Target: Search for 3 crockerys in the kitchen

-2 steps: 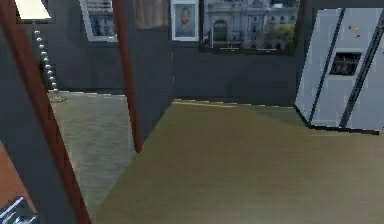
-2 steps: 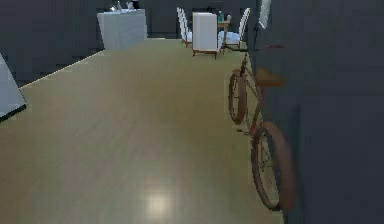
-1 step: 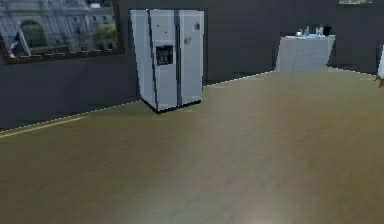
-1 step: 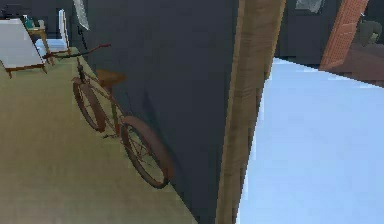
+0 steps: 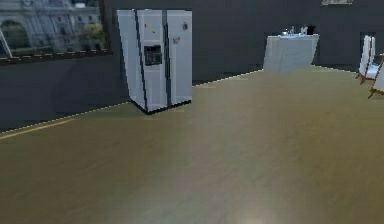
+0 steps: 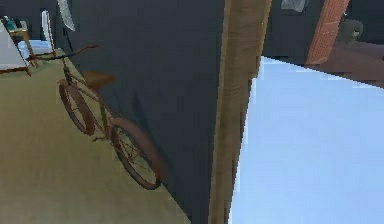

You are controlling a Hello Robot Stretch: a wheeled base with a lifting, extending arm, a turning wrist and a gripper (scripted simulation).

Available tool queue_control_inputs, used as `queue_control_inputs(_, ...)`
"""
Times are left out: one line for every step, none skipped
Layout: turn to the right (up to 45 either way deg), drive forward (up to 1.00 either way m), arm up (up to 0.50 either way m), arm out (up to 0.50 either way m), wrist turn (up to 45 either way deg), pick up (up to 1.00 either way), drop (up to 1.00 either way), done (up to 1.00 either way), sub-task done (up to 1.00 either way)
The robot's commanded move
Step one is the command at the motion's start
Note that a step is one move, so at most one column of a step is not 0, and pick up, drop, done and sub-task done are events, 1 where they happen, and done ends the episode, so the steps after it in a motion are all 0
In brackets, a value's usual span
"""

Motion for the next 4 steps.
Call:
queue_control_inputs(0.0, 0.20, 0.00, 0.00, 0.0, 0.00, 0.00, 0.00, 0.00)
queue_control_inputs(33.0, 0.00, 0.00, 0.00, 0.0, 0.00, 0.00, 0.00, 0.00)
queue_control_inputs(0.0, 1.00, 0.00, 0.00, 0.0, 0.00, 0.00, 0.00, 0.00)
queue_control_inputs(3.0, 0.00, 0.00, 0.00, 0.0, 0.00, 0.00, 0.00, 0.00)
